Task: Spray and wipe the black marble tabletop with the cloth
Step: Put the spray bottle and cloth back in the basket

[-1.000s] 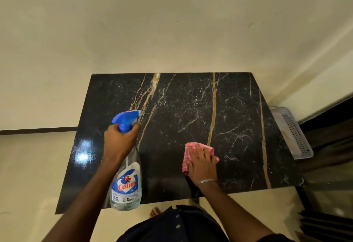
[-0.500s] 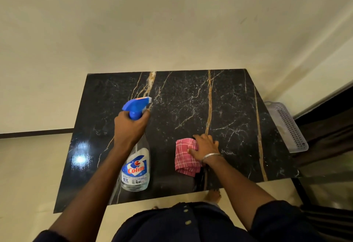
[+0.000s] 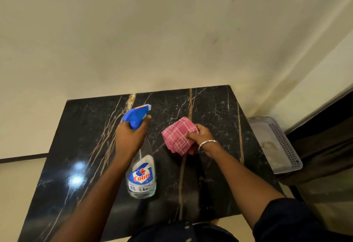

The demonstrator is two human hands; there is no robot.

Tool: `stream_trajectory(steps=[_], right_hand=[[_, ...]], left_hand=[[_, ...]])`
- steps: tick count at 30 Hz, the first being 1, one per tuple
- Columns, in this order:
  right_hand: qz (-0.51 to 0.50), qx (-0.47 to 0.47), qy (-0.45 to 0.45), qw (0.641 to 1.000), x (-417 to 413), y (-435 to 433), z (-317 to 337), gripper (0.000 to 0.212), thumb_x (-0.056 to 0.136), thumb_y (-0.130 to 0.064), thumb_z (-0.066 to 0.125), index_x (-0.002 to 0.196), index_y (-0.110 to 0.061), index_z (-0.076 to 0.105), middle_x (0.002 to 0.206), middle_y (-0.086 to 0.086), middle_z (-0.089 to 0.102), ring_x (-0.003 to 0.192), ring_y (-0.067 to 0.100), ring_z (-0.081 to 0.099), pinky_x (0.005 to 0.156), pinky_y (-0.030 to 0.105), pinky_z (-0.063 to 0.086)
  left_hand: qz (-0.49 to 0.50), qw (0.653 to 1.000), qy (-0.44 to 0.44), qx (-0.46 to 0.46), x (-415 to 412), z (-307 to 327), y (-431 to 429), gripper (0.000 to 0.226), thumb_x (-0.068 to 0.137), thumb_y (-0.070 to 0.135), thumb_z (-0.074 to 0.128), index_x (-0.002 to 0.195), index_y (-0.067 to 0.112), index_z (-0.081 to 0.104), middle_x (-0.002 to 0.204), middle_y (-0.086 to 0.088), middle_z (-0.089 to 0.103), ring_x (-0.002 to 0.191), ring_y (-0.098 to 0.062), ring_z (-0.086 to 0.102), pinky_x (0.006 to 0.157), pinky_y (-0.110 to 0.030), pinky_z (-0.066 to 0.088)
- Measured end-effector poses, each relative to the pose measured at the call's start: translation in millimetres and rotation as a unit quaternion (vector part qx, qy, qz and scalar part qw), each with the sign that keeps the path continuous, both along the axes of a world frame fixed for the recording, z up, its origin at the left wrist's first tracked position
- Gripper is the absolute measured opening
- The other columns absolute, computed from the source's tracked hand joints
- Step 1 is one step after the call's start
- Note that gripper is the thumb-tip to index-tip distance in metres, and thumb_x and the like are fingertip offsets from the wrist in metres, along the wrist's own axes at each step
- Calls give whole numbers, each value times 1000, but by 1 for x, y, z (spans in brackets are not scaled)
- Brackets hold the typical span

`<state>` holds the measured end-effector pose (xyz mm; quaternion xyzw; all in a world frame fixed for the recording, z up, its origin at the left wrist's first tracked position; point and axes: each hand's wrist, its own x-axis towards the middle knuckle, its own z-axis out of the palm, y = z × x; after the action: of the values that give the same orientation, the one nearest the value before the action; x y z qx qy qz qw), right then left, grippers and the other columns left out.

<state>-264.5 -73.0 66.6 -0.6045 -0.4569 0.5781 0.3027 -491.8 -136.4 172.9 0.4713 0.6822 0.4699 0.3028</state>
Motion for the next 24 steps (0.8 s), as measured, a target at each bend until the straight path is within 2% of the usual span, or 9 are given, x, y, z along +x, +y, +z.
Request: stream_trajectory(steps=[4,8,11,13,15,17,19,22,24], right_hand=[[-108,3,128,986,61,33,29,32,87,-2,66,118,-7,60,96,6,69,82,19,68,57,24,55],[-215,20,149,965,148,59,36,33,86,-2,68,118,-6,60,97,8,69,87,24,67,71,34,59],[-290,22,150,945,229,71,32,27,86,-3,68,111,-4,60,92,9,68,82,27,69,68,37,59],[-318,26,157,935,282,75,23,16,87,-1,66,102,-4,61,85,11,67,64,20,69,53,33,58],[-364,21,159,917,332,79,9,16,88,2,63,102,-4,58,81,11,66,52,16,66,42,29,53],[-419,5,150,896,372,81,-12,30,89,1,63,117,-3,54,86,10,66,59,17,66,46,29,54],[-449,-3,137,883,408,83,-41,32,90,1,62,121,-5,53,90,7,65,67,18,65,51,30,56],[-449,-13,102,888,443,84,-87,25,89,7,59,105,-13,56,89,3,63,66,10,65,57,25,56],[-416,-48,62,906,461,85,-117,25,89,9,58,105,-11,58,86,0,61,63,5,62,55,18,53]], left_hand=[[-23,999,-26,25,61,14,37,29,90,44,63,84,16,57,62,2,51,56,-8,50,57,-29,44],[-83,994,-69,19,153,26,83,40,83,54,65,88,15,57,66,2,55,56,-3,53,57,-26,45],[-150,983,-105,22,235,28,117,53,81,55,68,94,4,61,77,-18,64,65,-19,59,64,-38,50],[-180,977,-109,20,288,27,136,55,81,52,68,92,-2,60,79,-25,63,66,-22,57,64,-39,49],[-207,969,-130,10,344,21,152,51,83,45,69,89,-5,59,77,-25,60,67,-20,56,65,-39,49],[-225,964,-140,1,391,6,162,39,86,37,70,79,0,57,69,-20,56,63,-13,52,63,-33,46],[-235,963,-128,-23,436,-17,172,29,87,33,70,75,13,53,63,-3,50,57,-6,46,59,-23,42],[-253,958,-129,-47,484,-57,181,27,85,33,72,80,13,54,68,-2,49,61,-12,45,61,-27,42],[-257,956,-126,-68,507,-91,186,27,84,31,74,86,10,57,68,-3,51,61,-12,46,62,-26,42]])
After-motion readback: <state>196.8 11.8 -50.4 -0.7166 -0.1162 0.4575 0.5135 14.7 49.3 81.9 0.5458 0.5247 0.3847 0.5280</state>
